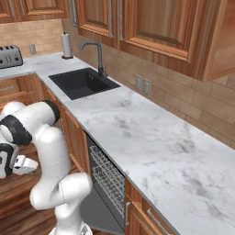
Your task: Open the dishwasher door and pull out the top rack.
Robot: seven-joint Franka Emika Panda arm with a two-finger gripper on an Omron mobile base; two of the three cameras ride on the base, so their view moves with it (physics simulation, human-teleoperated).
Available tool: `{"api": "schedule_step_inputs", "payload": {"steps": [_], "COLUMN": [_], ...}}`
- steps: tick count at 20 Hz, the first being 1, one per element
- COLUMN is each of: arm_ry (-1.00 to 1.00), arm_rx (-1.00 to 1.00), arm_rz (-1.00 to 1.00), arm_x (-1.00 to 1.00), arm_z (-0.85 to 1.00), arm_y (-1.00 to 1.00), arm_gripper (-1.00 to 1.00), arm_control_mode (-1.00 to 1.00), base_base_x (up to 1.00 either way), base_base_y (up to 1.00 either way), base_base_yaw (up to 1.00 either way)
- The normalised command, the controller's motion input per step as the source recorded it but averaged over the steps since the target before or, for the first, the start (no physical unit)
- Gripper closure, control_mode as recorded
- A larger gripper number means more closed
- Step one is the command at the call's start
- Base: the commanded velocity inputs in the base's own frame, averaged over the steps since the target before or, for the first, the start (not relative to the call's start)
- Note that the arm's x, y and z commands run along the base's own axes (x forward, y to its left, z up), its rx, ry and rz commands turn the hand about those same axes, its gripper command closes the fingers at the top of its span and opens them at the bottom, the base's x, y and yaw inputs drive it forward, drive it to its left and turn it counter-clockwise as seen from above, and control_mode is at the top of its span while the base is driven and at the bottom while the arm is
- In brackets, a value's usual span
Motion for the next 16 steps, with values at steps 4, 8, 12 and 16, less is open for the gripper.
{"api": "schedule_step_inputs", "payload": {"steps": [4, 8, 12, 16], "arm_ry": [0.01, 0.08, 0.11, 0.03], "arm_rx": [0.06, 0.0, -0.02, -0.09], "arm_rz": [0.05, 0.05, 0.05, 0.03], "arm_x": [0.15, 0.33, 0.36, 0.39], "arm_z": [0.54, 0.4, 0.17, 0.01], "arm_y": [-0.46, -0.3, -0.21, -0.16], "arm_gripper": [-1.0, -1.0, -1.0, -1.0], "arm_control_mode": [-1.0, -1.0, -1.0, -1.0], "base_base_x": [0.0, 0.0, 0.0, 0.0], "base_base_y": [0.0, 0.0, 0.0, 0.0], "base_base_yaw": [0.0, 0.0, 0.0, 0.0]}}
